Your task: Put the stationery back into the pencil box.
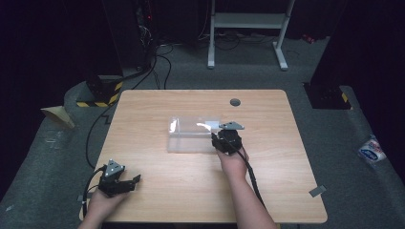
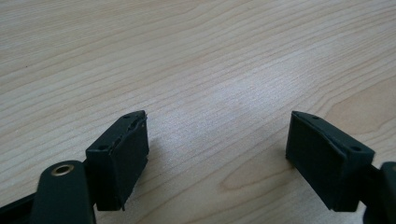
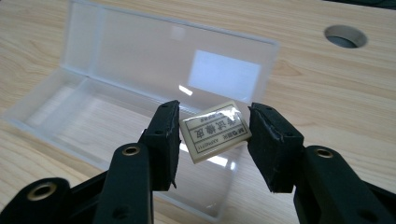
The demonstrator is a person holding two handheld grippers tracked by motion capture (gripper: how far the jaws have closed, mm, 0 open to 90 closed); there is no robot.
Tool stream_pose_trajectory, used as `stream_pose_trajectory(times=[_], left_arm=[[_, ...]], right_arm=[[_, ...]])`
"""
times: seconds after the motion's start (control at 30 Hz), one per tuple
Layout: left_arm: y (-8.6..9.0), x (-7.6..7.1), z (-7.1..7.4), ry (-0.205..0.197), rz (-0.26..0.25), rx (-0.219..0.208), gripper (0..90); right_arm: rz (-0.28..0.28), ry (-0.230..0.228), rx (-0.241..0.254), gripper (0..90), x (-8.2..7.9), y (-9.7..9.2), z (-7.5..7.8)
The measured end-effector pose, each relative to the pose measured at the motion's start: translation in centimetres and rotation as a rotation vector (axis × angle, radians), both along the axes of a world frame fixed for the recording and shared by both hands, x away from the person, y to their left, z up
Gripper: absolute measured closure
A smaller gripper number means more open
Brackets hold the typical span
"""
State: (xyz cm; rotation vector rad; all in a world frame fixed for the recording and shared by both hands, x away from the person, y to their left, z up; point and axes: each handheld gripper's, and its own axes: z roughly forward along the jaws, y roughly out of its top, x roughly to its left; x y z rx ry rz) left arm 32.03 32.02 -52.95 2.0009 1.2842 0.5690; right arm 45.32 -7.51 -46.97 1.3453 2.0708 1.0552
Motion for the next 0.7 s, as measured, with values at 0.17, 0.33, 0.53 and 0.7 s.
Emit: stream_pose_trajectory(times=[0.17,0.33,0.53,0.7], left_arm=[[0.0,0.0,0.0,0.000,0.000,0.000,21.2],[0.0,0.0,0.0,-0.002,0.001,-0.001,21.2],[0.0,0.0,0.0,-0.003,0.001,-0.001,21.2],[0.0,0.0,0.0,-0.003,0.001,-0.001,21.2]], right_arm=[[0.035,-0.005,0.008,53.8,0.0,1.9,0.3],[0.065,-0.006,0.011,53.8,0.1,3.6,0.6],[0.101,-0.014,0.014,53.8,0.1,5.4,0.8],[0.133,-0.015,0.024,53.9,0.0,7.0,0.6]])
